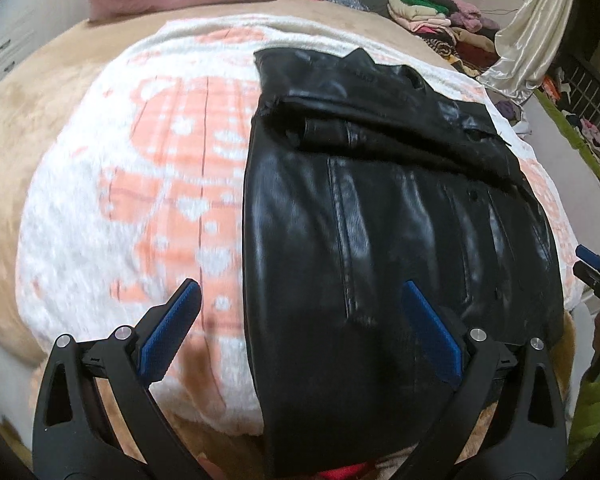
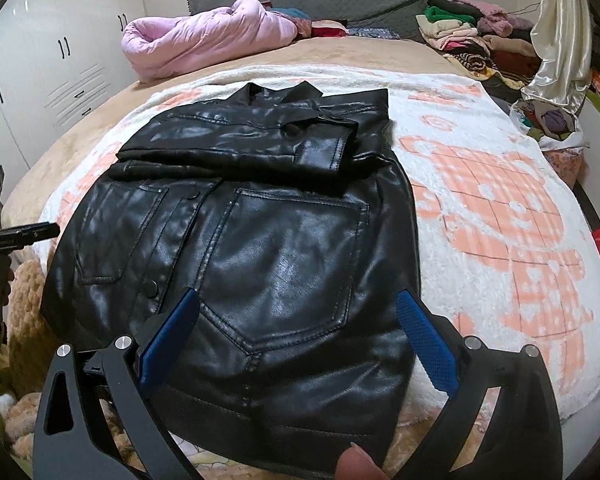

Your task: Fold large clothes

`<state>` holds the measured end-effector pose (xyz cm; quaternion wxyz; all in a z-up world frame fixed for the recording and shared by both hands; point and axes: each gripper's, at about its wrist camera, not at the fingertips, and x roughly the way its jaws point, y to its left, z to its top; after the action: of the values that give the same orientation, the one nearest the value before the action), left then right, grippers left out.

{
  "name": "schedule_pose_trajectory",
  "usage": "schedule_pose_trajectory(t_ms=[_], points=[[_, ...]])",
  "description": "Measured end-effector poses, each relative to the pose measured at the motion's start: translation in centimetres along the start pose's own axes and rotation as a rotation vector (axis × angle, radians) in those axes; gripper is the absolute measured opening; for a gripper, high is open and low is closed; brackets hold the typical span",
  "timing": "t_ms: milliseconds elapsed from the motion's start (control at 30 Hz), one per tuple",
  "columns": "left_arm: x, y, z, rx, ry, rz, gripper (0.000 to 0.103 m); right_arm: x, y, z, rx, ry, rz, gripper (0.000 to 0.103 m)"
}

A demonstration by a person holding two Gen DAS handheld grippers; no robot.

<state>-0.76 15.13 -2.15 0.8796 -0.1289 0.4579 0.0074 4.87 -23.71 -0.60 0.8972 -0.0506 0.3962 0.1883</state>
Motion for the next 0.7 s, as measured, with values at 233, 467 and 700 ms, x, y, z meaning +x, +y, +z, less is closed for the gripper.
schedule_pose_trajectory(t_ms=[233, 467, 700], points=[[-0.3, 1.1, -1.5, -0.031, 0.026, -0.024, 0.085, -0.5, 0.0, -0.8, -0.017, 0.004, -0.004, 0.098], [-0.1, 1.9, -3.3, -0.064, 0.066, -0.069, 0.077, -0.8, -0.4, -1.7, -0.012, 0.015, -0.017, 0.098], [0.6, 1.8, -5.5, -0.083, 0.120, -0.129, 0.065, -0.7, -1.3, -2.8, -0.003, 0.048, -0.013, 0.098]])
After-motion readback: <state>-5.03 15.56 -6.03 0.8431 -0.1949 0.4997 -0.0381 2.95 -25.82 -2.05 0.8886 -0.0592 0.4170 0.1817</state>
